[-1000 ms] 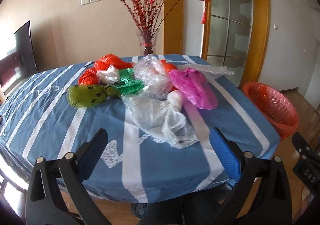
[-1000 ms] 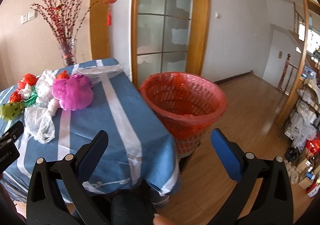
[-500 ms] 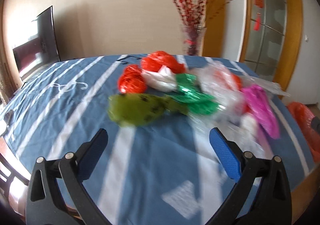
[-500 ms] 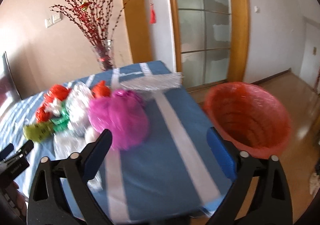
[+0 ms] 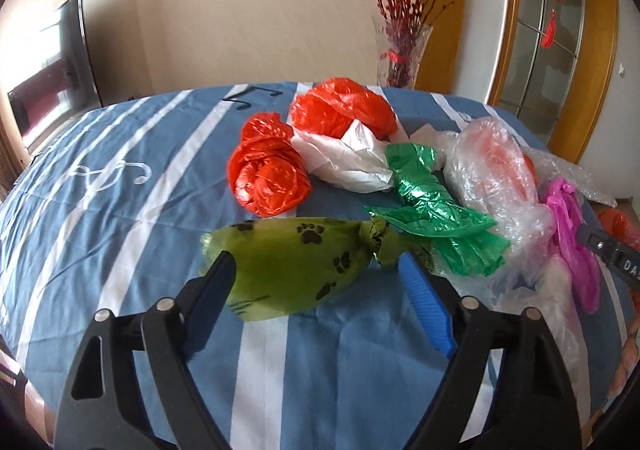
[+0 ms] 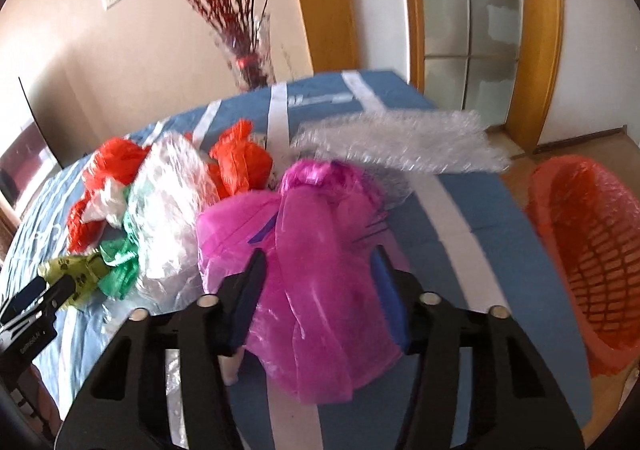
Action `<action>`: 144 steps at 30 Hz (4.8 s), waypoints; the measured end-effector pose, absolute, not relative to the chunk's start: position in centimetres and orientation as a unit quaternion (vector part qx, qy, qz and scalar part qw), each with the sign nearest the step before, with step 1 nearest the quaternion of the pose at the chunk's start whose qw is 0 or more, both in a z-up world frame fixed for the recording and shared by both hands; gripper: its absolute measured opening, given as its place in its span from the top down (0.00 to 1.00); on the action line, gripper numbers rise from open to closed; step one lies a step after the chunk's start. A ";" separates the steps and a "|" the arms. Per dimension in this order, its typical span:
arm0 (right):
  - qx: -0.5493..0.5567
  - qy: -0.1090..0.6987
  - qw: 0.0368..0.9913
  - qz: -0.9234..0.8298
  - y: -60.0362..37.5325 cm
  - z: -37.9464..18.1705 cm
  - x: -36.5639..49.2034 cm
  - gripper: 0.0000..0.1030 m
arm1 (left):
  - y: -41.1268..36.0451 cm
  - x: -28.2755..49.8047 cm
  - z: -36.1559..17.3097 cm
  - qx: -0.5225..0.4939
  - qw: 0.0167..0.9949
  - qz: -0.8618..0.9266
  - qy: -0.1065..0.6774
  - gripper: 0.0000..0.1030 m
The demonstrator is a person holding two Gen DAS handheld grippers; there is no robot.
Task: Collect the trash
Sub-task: 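Grasp green paw-print bag with left tool while right tool grasps pink bag, then carry green bag in left tool while right tool carries pink bag to basket, then open left tool over red basket while right tool releases pink bag, then return to the table and grasp the clear plastic bag with the right tool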
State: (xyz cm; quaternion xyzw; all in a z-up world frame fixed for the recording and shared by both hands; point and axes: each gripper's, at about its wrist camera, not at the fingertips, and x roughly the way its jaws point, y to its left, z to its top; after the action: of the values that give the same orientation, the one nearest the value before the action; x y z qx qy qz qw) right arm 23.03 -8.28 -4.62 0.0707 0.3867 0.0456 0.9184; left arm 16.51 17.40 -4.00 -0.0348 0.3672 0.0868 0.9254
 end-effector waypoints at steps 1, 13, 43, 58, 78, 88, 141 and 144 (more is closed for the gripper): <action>0.073 0.397 0.914 0.050 -8.4 -5.0 23.1 0.63 | 17.4 16.8 -4.2 -0.034 0.924 0.084 0.371 0.22; 0.074 0.378 0.919 0.079 -9.4 -3.3 20.1 0.96 | 19.3 16.7 -4.0 -0.053 0.923 0.085 0.371 0.28; 0.030 0.308 0.946 0.092 -9.5 1.8 14.3 0.99 | 19.0 11.0 2.5 -0.079 0.952 0.029 0.294 0.97; 0.044 0.255 0.963 0.077 -12.9 5.8 13.2 0.99 | 16.1 8.7 9.7 -0.087 0.966 -0.020 0.241 0.97; 0.051 0.196 0.978 -0.042 -23.5 9.6 12.4 0.99 | -1.6 15.1 10.0 -0.083 0.939 -0.205 0.262 0.97; 0.074 0.199 0.971 -0.107 -30.2 8.2 12.4 0.99 | -10.6 17.8 7.1 -0.075 0.909 -0.285 0.295 0.97; 0.062 0.310 0.946 0.068 -12.0 -1.0 15.2 0.42 | 13.0 10.9 -0.8 -0.045 0.951 0.097 0.290 0.23; 0.054 0.329 0.938 0.094 -9.3 -2.0 15.6 0.47 | 14.6 10.4 -1.2 -0.057 0.947 0.113 0.294 0.23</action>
State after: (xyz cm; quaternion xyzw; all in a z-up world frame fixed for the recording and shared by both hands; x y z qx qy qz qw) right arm 15.65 -9.32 -2.05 0.0543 0.3288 0.0936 0.9382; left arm 10.43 14.65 -1.18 -0.0566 0.2945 0.1128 0.9473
